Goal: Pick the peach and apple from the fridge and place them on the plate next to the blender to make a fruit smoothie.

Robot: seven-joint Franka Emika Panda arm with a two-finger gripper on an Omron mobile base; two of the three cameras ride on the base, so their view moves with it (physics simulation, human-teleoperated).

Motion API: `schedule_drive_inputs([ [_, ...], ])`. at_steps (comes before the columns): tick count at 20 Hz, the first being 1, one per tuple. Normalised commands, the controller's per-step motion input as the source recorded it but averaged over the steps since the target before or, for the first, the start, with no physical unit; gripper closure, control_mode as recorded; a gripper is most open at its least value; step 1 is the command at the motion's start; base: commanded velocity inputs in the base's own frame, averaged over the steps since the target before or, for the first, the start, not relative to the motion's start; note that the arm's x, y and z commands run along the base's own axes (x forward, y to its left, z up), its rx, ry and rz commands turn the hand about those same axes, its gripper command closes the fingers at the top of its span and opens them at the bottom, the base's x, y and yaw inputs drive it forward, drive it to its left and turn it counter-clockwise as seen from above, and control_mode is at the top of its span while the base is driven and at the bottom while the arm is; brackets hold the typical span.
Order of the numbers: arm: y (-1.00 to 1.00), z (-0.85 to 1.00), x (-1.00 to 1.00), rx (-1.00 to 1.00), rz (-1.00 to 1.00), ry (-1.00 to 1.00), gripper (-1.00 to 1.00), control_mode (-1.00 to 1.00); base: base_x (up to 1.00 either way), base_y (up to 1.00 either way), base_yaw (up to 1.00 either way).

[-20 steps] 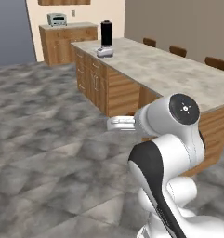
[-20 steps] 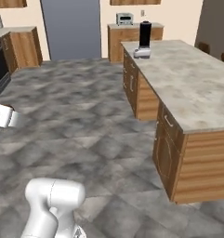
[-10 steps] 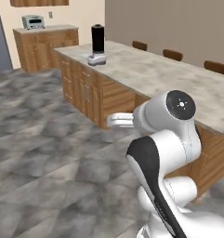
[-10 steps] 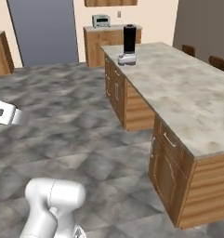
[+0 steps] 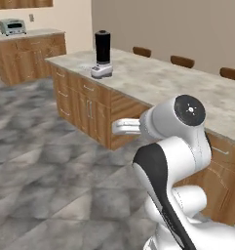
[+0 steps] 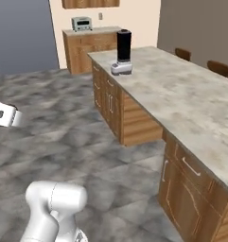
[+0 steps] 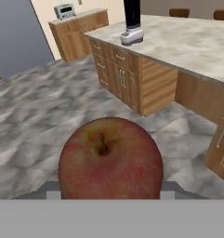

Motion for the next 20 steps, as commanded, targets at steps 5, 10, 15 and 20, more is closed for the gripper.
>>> schedule_drive_inputs([
  [5, 0.0, 0.0, 0.0, 0.0, 0.0, 0.0, 1.0, 1.0, 1.0, 1.0, -0.35],
  [10, 0.0, 0.0, 0.0, 0.0, 0.0, 0.0, 1.0, 1.0, 1.0, 1.0, -0.38],
  [15, 0.0, 0.0, 0.0, 0.0, 0.0, 0.0, 1.0, 1.0, 1.0, 1.0, -0.38],
  [20, 0.0, 0.0, 0.0, 0.0, 0.0, 0.0, 1.0, 1.0, 1.0, 1.0, -0.37],
])
